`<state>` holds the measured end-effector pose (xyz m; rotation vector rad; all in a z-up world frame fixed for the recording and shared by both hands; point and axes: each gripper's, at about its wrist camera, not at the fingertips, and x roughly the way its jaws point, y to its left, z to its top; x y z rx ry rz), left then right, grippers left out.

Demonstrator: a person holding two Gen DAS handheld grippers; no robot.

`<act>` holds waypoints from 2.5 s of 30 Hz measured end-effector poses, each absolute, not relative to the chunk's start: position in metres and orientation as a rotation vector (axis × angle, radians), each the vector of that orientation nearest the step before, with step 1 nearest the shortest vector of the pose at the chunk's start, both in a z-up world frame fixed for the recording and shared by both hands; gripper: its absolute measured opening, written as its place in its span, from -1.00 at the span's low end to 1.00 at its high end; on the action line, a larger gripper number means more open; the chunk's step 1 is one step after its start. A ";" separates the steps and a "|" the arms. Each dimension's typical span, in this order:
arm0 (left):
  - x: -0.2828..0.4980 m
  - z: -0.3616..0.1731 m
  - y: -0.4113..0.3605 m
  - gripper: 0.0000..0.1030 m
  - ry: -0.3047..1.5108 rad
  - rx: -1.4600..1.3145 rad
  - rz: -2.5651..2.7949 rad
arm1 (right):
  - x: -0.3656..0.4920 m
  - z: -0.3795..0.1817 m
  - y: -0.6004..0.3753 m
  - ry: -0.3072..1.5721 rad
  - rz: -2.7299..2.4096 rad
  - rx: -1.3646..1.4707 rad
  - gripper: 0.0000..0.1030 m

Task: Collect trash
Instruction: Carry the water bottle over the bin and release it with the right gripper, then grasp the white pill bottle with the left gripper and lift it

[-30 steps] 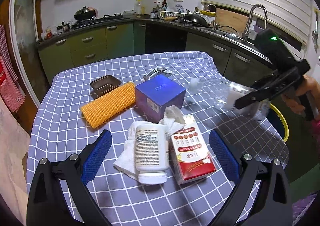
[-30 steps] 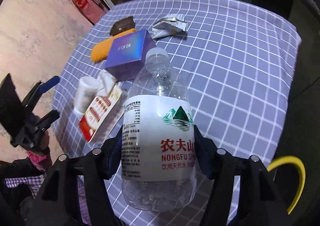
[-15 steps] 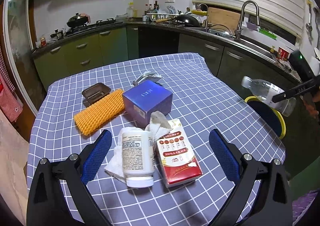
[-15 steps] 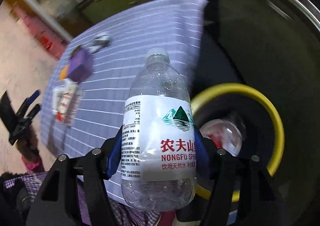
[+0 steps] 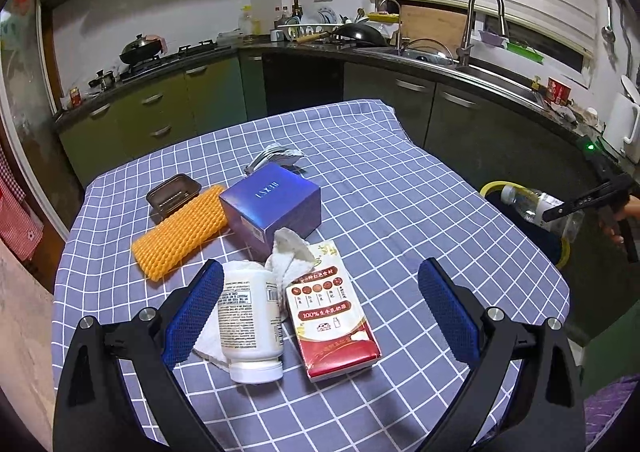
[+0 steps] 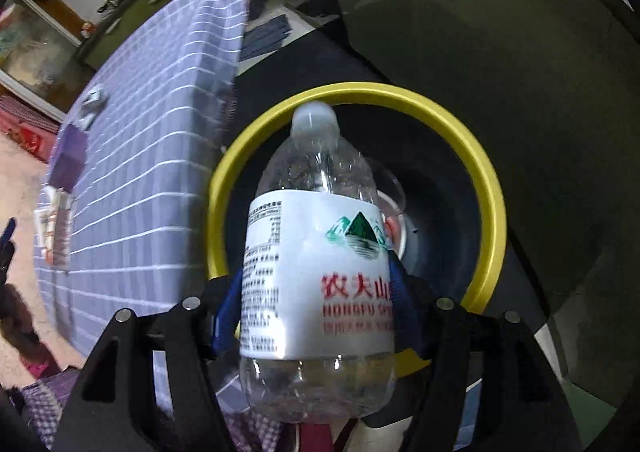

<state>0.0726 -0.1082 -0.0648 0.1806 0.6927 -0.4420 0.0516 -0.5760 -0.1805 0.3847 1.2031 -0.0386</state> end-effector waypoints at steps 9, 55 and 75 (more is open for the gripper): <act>0.074 -0.066 -0.104 0.87 0.694 0.189 -0.422 | 0.033 -0.155 -0.573 1.070 -0.072 0.445 0.51; 0.127 -0.130 -0.072 -0.07 0.935 0.182 -0.323 | 0.038 -0.148 -0.502 1.042 0.105 0.376 0.51; 0.093 -0.076 -0.067 -0.08 0.816 0.194 -0.307 | 0.037 -0.145 -0.496 1.034 0.120 0.368 0.51</act>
